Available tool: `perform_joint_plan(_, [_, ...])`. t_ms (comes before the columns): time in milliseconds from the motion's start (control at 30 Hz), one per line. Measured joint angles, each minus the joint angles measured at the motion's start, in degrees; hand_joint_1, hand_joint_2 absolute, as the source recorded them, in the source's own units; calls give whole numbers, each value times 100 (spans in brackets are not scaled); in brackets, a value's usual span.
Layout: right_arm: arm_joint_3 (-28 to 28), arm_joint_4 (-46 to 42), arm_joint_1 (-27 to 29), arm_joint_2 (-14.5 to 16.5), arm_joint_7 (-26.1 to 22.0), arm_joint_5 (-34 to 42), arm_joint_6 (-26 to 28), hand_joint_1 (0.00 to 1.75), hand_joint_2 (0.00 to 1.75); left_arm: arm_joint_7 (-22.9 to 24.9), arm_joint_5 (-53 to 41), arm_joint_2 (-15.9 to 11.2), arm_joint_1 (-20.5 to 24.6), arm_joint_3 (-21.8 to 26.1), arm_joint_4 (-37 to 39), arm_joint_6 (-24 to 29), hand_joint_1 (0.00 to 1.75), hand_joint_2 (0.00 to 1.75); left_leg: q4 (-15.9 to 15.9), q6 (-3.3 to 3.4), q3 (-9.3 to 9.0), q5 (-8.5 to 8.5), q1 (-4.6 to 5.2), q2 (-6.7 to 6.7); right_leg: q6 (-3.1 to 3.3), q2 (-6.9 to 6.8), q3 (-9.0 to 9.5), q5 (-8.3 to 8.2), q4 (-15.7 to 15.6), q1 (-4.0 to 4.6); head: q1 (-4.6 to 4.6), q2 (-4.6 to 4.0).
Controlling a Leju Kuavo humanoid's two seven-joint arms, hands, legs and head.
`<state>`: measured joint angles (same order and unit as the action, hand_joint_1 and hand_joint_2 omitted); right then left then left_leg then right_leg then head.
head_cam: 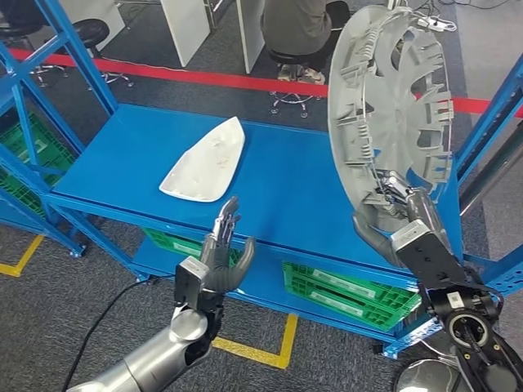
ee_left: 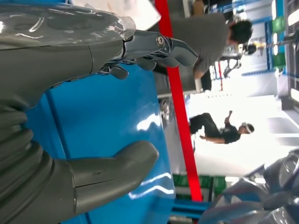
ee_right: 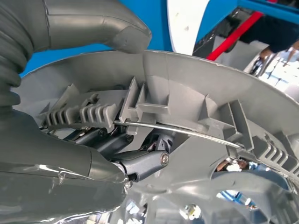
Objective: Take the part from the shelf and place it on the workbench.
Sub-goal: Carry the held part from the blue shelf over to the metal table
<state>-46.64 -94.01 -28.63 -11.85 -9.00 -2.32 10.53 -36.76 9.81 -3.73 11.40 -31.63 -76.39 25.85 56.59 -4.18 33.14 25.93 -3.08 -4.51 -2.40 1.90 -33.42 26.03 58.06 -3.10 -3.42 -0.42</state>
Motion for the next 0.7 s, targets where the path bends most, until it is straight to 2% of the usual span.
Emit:
perform_joint_plan(67, [5, -2, -7, 0, -4, -4, 2, 175, 175, 1, -5, -9, 10, 20, -27, 2, 0, 175, 731, 23, 403, 276, 48, 311, 79, -138, 13, 15, -13, 45, -91, 0])
perform_joint_plan(133, [8, -2, -7, 0, -10, -8, 2, 175, 175, 2, -6, -11, 4, 26, -37, 3, 0, 175, 1523, 80, 882, 505, 103, 412, 122, -283, 24, 36, -15, 120, -156, 0])
perform_joint_plan(167, [8, -2, -3, 0, -8, -8, -1, 175, 175, 2, -6, -14, -4, 27, -37, 3, 0, 175, 1659, 132, 996, 481, 140, 419, 145, -354, 37, 50, -16, 164, -180, 0])
perform_joint_plan(200, [8, -2, -1, 0, -5, -7, -3, 175, 175, 2, -6, -16, -9, 29, -38, 3, 0, 175, 1558, 205, 986, 348, 189, 424, 167, -421, 56, 65, -18, 206, -205, 0])
perform_joint_plan(233, [8, -2, -2, 0, -4, -7, -5, 175, 175, 2, -7, -19, -10, 34, -43, 3, 0, 175, 1241, 298, 857, 134, 251, 449, 190, -485, 84, 80, -25, 249, -228, 0])
perform_joint_plan(267, [9, -4, -5, 0, -4, -7, -5, 175, 175, 2, -7, -21, -7, 41, -55, 3, 0, 175, 813, 416, 666, -83, 329, 531, 212, -549, 117, 96, -39, 286, -244, 0])
perform_joint_plan(300, [11, -7, -10, 0, -6, -7, -4, 175, 175, 2, -8, -22, -2, 50, -68, 3, 0, 175, 433, 526, 478, -225, 405, 660, 225, -611, 147, 108, -59, 326, -234, 0])
perform_joint_plan(333, [14, -10, -15, -1, -9, -8, -3, 175, 175, 2, -10, -22, 5, 58, -84, 3, 0, 175, 144, 609, 340, -302, 468, 766, 230, -665, 169, 114, -82, 347, -217, 0])
perform_joint_plan(367, [17, -12, -18, -1, -11, -8, -2, 175, 175, 2, -13, -22, 11, 64, -98, 4, 0, 175, -11, 659, 271, -314, 515, 834, 227, -726, 183, 116, -105, 358, -200, 0])
perform_joint_plan(400, [18, -13, -19, -1, -13, -4, -2, 175, 175, 2, -14, -25, 14, 68, -107, 7, 0, 175, -62, 673, 249, -304, 535, 827, 218, -789, 195, 117, -128, 366, -188, 0])
perform_joint_plan(433, [19, -14, -17, -1, -14, -1, -4, 175, 175, 2, -15, -28, 12, 71, -115, 11, 0, 175, -127, 671, 231, -323, 525, 754, 202, -845, 216, 124, -150, 366, -199, 1])
perform_joint_plan(467, [19, -13, -15, -1, -13, 3, -8, 175, 175, 2, -17, -31, 4, 73, -123, 16, 0, 175, -188, 656, 198, -347, 501, 686, 183, -827, 223, 150, -147, 362, -204, 1])
perform_joint_plan(500, [20, -12, -15, -1, -13, 7, -10, 175, 175, 2, -17, -32, 0, 75, -129, 22, 0, 175, -253, 647, 158, -371, 468, 621, 161, -720, 194, 217, -67, 356, -198, 1])
perform_joint_plan(533, [22, -11, -15, -2, -15, 8, -12, 175, 175, 2, -18, -29, 0, 76, -136, 28, 0, 175, -311, 639, 118, -394, 433, 555, 136, -567, 109, 333, 131, 342, -177, 1])
perform_joint_plan(567, [23, -10, -13, -4, -19, 8, -14, 175, 175, 2, -18, -23, 1, 76, -139, 33, 0, 175, -334, 633, 98, -405, 415, 489, 112, -394, -51, 490, 462, 315, -139, 1])
perform_joint_plan(600, [24, -10, -10, -7, -23, 9, -16, 175, 175, 2, -17, -17, 2, 76, -139, 38, 0, 175, -337, 638, 92, -407, 405, 419, 87, -282, -244, 652, 859, 299, -103, 1])
perform_joint_plan(667, [22, -9, 3, -12, -25, 18, -25, 175, 175, 2, -17, -10, -16, 75, -140, 50, 0, 175, -325, 634, 90, -400, 397, 282, 41, -220, -574, 821, 1471, 272, -55, 0])
perform_joint_plan(700, [22, -8, 7, -13, -23, 22, -27, 175, 175, 2, -17, -9, -23, 74, -140, 54, 0, 175, -320, 632, 90, -397, 394, 241, 29, -215, -650, 834, 1594, 265, -50, 0])
